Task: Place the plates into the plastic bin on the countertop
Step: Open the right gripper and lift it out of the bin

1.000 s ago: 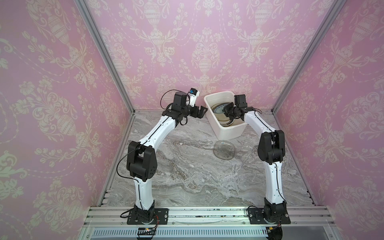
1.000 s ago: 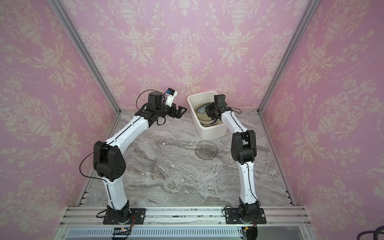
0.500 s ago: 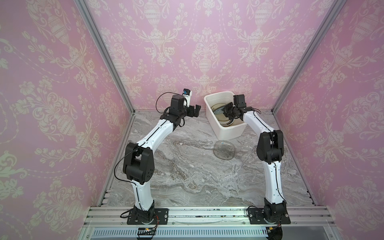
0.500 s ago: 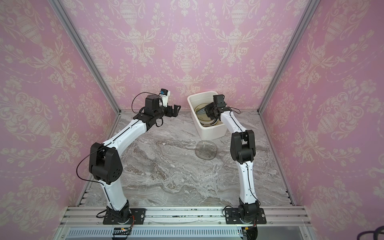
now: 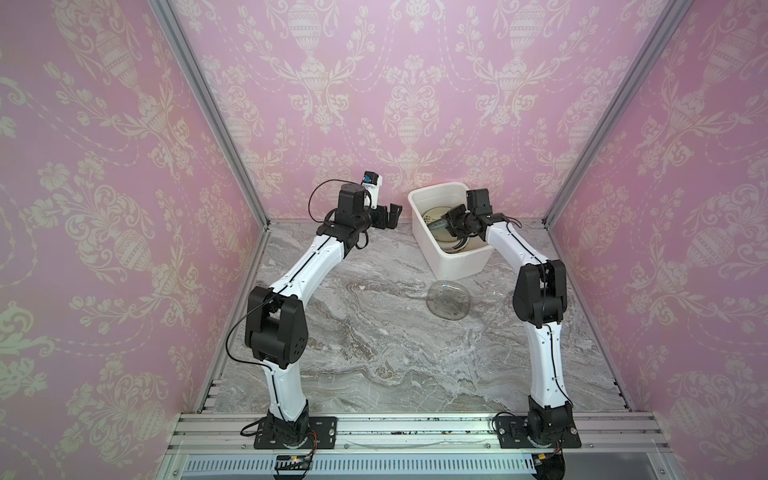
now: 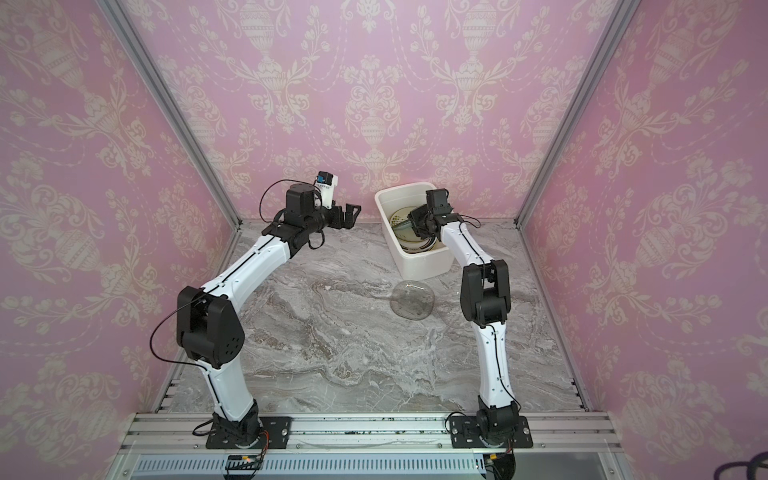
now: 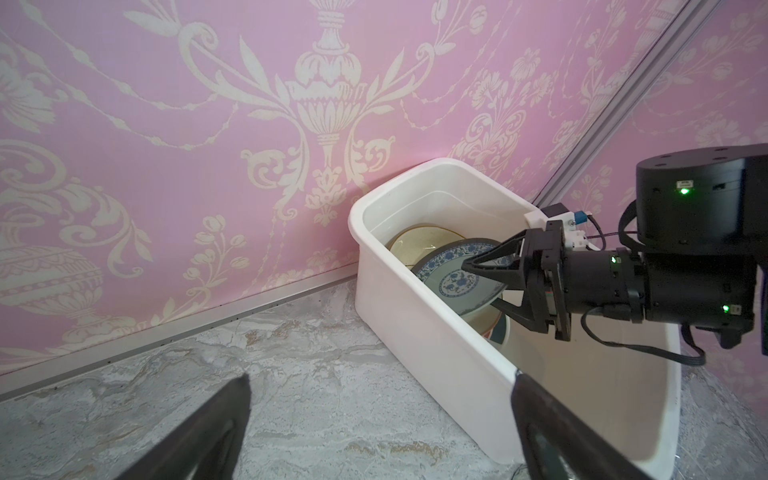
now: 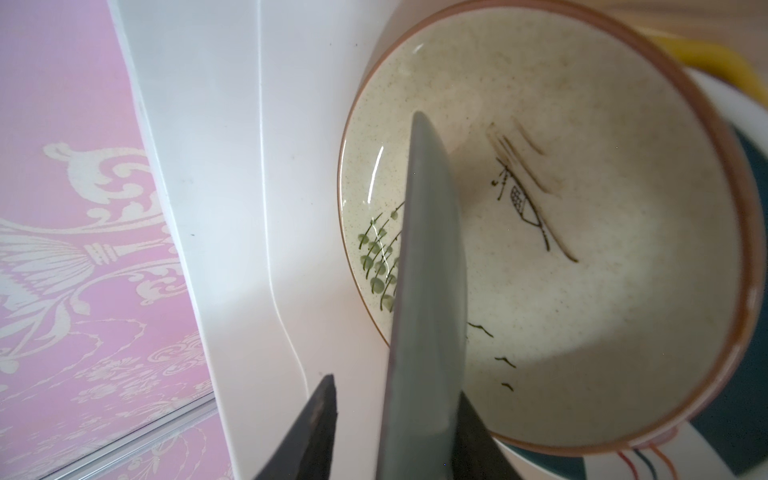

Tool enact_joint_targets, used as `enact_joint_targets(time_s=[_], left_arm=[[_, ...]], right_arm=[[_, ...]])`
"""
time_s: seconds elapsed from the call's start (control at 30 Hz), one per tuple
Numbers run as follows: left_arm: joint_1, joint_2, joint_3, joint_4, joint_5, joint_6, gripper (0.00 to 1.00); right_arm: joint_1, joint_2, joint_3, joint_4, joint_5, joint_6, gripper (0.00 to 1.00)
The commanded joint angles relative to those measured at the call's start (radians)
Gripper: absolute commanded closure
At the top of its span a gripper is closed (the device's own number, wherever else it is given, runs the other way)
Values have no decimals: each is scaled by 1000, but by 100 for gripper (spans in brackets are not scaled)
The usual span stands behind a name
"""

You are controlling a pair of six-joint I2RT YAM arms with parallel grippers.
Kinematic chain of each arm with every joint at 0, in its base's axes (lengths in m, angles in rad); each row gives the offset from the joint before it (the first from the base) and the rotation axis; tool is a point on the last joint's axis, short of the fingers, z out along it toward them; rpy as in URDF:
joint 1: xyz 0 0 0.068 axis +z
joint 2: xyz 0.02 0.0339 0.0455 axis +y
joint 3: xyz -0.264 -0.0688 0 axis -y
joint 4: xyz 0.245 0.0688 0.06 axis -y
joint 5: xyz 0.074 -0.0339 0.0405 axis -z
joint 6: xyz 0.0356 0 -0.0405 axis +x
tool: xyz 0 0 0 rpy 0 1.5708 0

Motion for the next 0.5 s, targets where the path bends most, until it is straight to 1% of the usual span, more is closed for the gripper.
enact_joint_targets(time_s=[0.0, 0.23, 0.47], left_arm=[[5, -5, 33, -38, 30, 31, 1], [5, 5, 38, -41, 37, 28, 1], [5, 16, 53, -64, 26, 35, 1]], right_arm=[[-27, 27, -57, -144, 44, 79, 51], [-27, -3, -124, -203, 42, 68, 44], [-26, 25, -71, -235, 23, 51, 36]])
